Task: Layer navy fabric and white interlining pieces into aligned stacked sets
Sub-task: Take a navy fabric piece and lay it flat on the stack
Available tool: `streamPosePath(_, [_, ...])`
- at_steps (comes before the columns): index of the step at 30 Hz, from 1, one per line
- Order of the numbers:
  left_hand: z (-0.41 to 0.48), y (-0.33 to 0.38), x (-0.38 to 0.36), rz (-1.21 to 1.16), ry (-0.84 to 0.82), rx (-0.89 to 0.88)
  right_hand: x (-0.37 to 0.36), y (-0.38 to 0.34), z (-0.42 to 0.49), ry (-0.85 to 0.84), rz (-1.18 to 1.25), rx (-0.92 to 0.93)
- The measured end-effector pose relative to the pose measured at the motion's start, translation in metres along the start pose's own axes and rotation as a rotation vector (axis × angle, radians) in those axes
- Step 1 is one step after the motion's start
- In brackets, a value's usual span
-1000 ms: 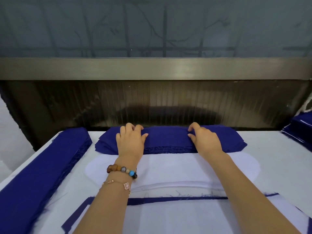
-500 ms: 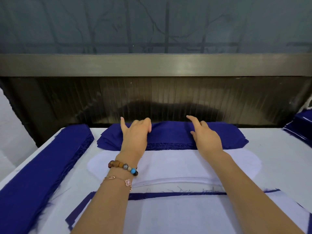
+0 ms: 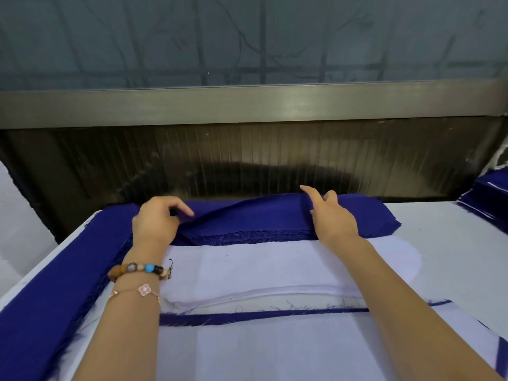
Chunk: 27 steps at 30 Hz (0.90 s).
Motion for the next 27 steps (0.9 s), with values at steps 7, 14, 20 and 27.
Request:
streamPosePath(7, [-0.001,-0.028,-0.012,-0.316,0.028,0.135,0.007,0.005,-0.002,0.005,0.097,-0.047])
streamPosePath(14, [-0.002,-0.034,-0.016,-0.328,0.021,0.187,0.035,0.079,-0.005,0.143,0.001,-0.398])
streamPosePath(20, [-0.004,-0.029,-0.018,-0.371,-0.032,0.18,0.043,0.141,-0.011,0.265,-0.045,-0.552])
streamPosePath(27, [-0.006,-0.012,-0.011,-0.296,0.042,0.074,0.042,0.142,-0.006,0.354,0.139,-0.494])
Point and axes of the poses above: each hand's wrist, its own z-axis towards the middle knuckle, its own x-axis out of the back of the hand, y = z × x, the point moved 9 cm from there along z, towards the middle knuckle, and after that the axes turned 10 degrees about y, right-handed, at the moved point
